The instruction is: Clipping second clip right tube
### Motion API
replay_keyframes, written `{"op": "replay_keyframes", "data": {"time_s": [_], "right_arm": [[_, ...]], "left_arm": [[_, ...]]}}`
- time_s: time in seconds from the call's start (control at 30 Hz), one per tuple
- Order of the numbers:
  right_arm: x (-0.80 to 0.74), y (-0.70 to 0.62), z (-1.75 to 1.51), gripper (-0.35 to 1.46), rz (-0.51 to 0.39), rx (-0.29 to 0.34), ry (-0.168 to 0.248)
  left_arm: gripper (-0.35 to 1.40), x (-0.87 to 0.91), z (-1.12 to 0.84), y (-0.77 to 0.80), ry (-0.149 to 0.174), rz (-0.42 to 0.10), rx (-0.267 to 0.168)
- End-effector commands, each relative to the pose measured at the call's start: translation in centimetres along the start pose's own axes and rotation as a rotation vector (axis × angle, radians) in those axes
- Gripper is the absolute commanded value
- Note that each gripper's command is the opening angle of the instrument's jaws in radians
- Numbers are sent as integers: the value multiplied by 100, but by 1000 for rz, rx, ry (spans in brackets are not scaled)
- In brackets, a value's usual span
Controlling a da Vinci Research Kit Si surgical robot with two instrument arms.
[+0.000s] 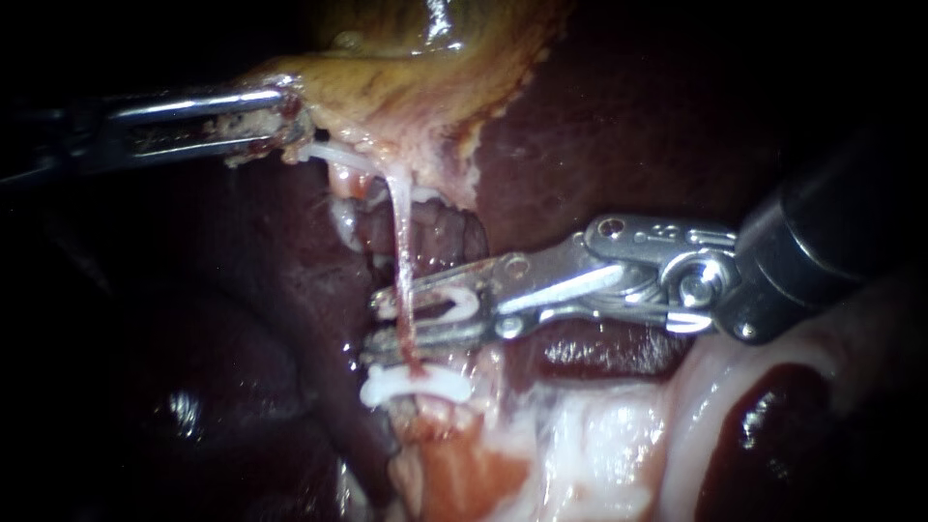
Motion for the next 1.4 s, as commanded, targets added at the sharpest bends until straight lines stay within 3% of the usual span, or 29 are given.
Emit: {"op": "replay_keyframes", "data": {"time_s": [0.03, 0.17, 0.33, 0.67, 0.97, 1.4], "right_arm": [[0, 0, -1, 10, 0, 0, 0], [-2, 4, -3, 33, 0, 1, 0], [-9, 10, -16, 43, 10, -5, 2], [-13, 10, -44, 46, 17, -14, 8], [-13, 7, -48, 46, 23, -14, 8], [-21, 14, -6, 48, 43, -32, 9]], "left_arm": [[-35, 0, 0, 0, 0, 0, 0], [-35, 0, 0, 0, 0, 0, 0], [-35, 0, -2, -1, -1, 0, -1], [-35, 1, -4, -1, -1, 0, -2], [-35, 1, -4, -1, -1, 0, -2], [-35, 1, -4, 0, -1, 0, -1]]}}
